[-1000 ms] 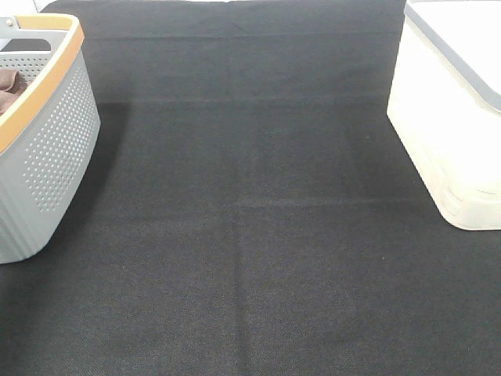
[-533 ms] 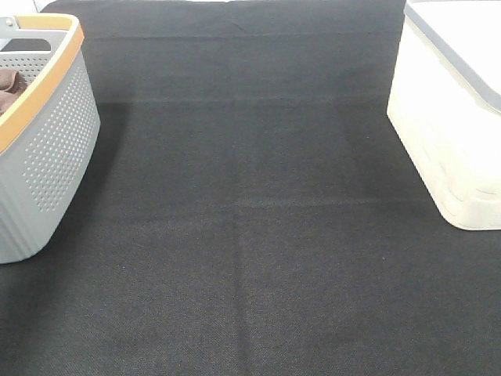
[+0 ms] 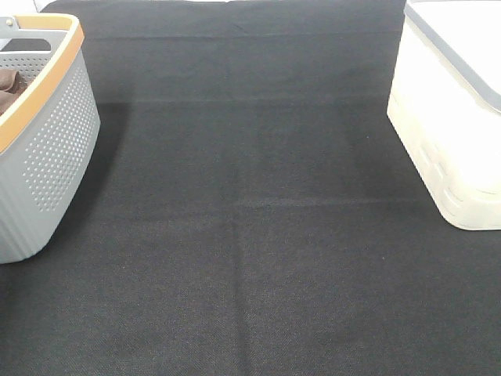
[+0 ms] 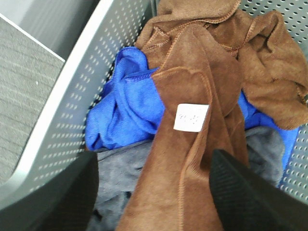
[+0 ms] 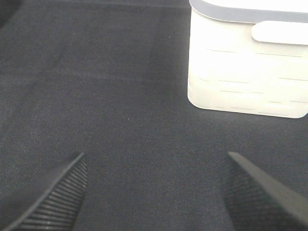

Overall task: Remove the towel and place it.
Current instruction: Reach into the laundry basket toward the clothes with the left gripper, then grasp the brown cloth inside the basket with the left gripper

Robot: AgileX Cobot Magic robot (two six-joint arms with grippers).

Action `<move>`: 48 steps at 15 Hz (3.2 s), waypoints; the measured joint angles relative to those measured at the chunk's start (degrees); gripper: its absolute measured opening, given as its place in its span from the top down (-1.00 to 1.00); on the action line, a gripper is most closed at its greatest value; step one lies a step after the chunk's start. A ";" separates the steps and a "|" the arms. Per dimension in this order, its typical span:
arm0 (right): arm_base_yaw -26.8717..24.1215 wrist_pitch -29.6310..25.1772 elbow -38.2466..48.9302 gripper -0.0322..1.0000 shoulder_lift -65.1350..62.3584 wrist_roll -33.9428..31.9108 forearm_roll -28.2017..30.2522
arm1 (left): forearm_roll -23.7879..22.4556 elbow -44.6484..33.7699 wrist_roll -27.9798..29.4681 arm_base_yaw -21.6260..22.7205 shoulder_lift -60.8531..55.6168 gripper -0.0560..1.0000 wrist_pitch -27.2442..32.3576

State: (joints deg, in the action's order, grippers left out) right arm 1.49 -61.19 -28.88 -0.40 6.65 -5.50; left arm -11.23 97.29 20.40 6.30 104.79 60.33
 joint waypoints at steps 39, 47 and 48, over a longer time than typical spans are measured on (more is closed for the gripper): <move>0.00 0.00 0.00 -0.48 0.00 0.00 0.00 | 1.55 25.73 -2.35 0.00 28.82 0.32 9.28; 0.00 0.00 0.00 -0.48 0.00 0.00 0.00 | 2.52 27.50 -8.65 0.00 28.88 0.89 9.34; 0.00 0.00 0.00 -0.48 0.00 0.00 0.00 | 3.95 28.53 -8.65 0.00 28.76 0.89 9.34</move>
State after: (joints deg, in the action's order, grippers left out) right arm 1.49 -61.19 -28.88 -0.40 6.65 -5.50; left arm -7.28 125.82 11.75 6.30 133.56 69.67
